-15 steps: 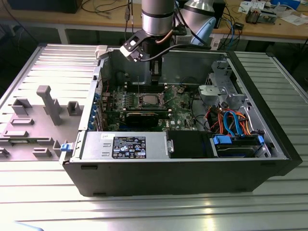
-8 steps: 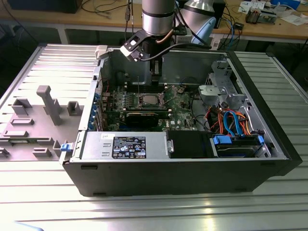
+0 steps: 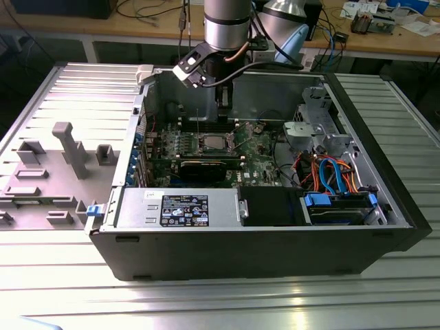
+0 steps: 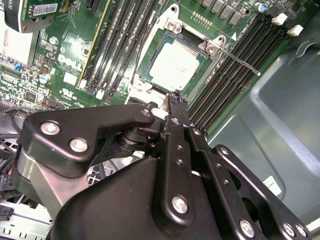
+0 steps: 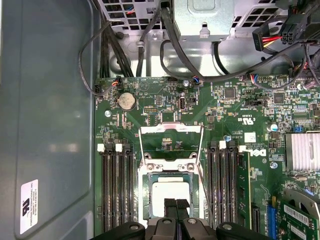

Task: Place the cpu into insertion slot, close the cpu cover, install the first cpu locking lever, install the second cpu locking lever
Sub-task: 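Close the cpu cover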

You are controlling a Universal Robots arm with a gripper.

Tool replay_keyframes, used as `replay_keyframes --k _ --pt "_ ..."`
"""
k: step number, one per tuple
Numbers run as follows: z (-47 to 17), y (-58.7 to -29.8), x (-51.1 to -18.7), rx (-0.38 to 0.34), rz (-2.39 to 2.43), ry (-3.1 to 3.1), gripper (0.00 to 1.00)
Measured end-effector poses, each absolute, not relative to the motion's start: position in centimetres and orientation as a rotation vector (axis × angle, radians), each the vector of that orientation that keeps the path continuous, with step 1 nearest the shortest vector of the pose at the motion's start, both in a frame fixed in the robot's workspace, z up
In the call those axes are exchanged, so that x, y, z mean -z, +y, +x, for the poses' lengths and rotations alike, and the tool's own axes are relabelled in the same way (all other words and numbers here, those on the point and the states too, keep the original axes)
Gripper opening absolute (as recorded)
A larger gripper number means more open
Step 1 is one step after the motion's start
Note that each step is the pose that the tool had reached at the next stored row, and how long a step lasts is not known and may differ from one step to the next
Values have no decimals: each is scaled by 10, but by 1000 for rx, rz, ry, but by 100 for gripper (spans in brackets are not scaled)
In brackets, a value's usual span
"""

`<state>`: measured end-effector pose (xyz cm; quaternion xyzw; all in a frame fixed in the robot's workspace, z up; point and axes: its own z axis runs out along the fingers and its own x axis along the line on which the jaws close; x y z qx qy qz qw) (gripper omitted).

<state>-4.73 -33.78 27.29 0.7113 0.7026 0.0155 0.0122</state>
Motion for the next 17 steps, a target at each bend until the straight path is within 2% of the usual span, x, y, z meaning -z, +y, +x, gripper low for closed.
replay_keyframes --k 17 --pt "-45 -338 -273 -48 2218 2190 11"
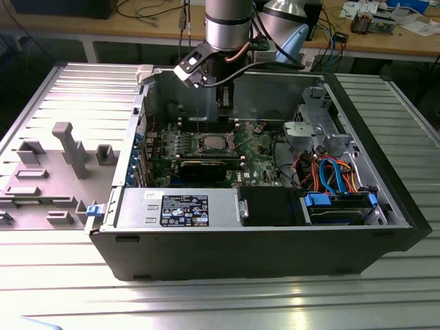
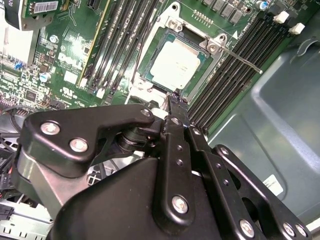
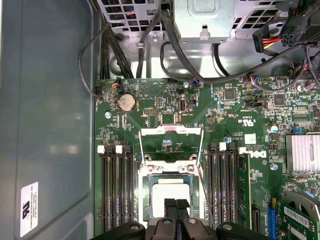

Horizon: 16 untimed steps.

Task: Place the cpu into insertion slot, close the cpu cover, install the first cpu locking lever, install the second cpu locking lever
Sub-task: 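Close the cpu cover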

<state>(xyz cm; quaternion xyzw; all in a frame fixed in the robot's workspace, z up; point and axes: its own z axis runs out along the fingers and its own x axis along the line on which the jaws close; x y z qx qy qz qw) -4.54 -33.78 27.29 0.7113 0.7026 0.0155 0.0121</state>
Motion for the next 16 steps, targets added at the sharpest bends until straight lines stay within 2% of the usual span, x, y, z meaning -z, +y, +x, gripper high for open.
replay_keyframes --k 16 --pt "-41 -338 -273 -48 2217 2190 11"
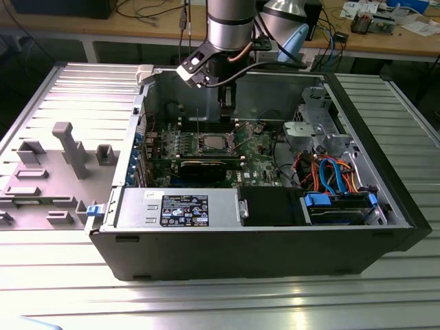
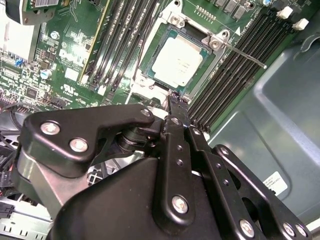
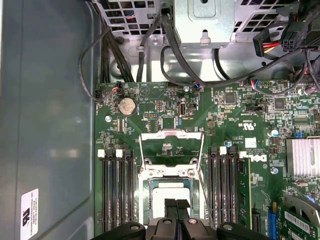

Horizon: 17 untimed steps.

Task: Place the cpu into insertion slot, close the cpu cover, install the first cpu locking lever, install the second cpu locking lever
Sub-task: 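Close the cpu cover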

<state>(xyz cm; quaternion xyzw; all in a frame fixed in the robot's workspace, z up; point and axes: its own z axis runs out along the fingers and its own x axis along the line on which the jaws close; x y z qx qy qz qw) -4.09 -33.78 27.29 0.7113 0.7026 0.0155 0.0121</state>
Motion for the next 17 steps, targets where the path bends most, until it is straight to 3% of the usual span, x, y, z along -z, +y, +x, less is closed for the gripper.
replay_keyframes --k 17 --pt "-36 -338 -273 -48 2217 2190 11"
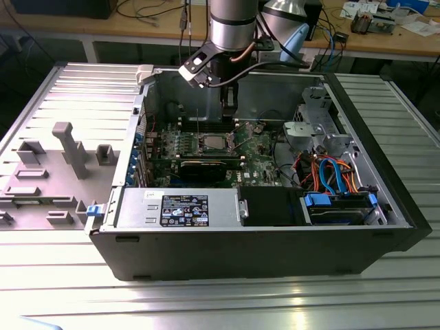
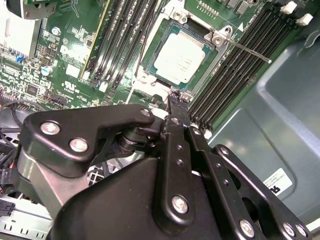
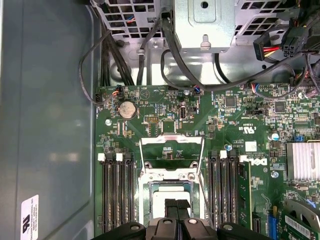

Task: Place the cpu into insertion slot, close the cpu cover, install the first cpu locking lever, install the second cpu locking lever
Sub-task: 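Close the cpu cover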

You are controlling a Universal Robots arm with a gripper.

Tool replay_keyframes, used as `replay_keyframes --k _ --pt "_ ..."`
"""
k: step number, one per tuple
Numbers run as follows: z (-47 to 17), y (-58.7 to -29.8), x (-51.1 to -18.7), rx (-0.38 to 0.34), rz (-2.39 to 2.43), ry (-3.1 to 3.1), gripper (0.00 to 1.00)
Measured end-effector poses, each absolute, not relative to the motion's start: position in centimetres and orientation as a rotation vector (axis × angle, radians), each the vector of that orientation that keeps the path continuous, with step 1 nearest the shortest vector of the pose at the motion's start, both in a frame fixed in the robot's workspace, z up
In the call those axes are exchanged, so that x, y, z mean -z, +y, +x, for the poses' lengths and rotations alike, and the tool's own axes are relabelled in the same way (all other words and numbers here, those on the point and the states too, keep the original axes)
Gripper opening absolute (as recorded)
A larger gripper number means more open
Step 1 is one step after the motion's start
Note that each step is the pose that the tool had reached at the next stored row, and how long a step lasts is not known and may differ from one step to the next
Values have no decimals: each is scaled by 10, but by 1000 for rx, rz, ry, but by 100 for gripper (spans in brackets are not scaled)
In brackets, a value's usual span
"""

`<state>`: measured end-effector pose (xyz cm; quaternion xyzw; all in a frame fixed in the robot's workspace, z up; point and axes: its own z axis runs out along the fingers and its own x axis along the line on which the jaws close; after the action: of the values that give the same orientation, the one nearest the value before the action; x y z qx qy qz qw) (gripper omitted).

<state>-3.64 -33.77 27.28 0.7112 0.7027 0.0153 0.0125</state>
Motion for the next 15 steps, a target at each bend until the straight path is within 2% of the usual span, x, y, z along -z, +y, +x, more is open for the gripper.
replay_keyframes --k 15 --pt "-4 -338 -273 -22 2228 2201 11"
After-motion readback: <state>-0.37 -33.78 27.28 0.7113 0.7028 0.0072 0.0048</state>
